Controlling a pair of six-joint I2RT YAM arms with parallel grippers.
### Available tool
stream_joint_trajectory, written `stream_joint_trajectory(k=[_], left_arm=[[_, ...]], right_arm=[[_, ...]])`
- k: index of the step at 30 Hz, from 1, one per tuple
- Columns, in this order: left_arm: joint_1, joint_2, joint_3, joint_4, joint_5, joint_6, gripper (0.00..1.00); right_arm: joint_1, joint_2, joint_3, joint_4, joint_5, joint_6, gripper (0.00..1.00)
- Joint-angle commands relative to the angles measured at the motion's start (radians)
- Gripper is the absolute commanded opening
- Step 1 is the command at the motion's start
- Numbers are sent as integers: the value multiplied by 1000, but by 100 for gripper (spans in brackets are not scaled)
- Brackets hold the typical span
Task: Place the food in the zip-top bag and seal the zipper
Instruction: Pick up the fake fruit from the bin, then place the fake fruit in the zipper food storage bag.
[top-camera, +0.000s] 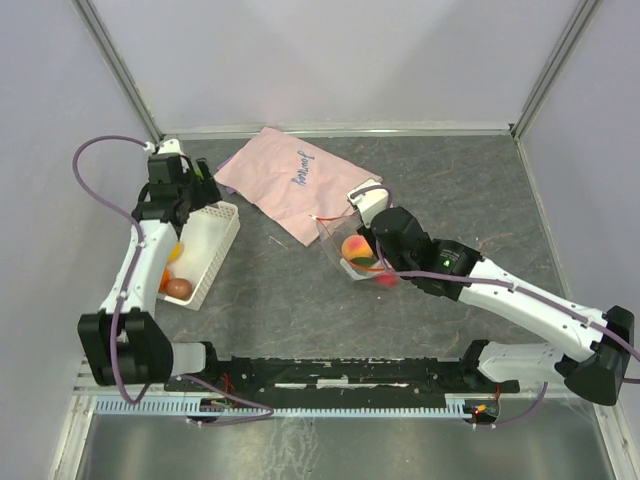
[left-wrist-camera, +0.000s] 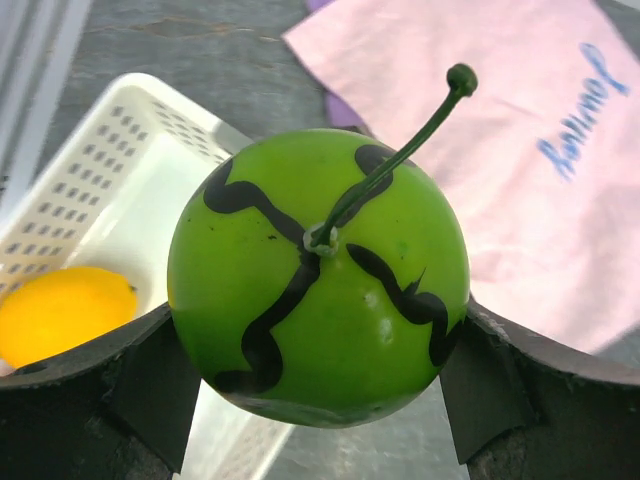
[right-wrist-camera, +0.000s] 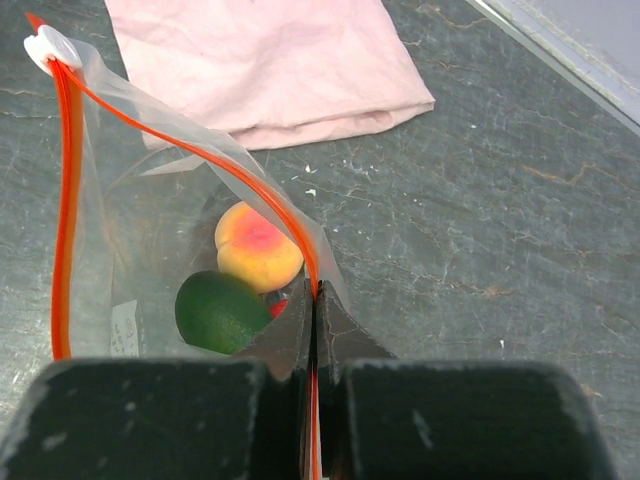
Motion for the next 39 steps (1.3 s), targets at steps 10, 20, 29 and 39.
stream_joint_trajectory(k=[10,20,29,39], left_arm=[[-324,-313,-161,107,149,-124,77],[-492,-448,-284,362,275,-246,76],[-719,-474,-373,570,257,-169,75],[-933,-389,-374,707,188,15,75]], right_arm=[[0,29,133,-40,133,-32,2],[0,29,151,-60,112,-7,2],[1,61,169,-75,62,27,2],[1,67,180,-91,28,53,2]])
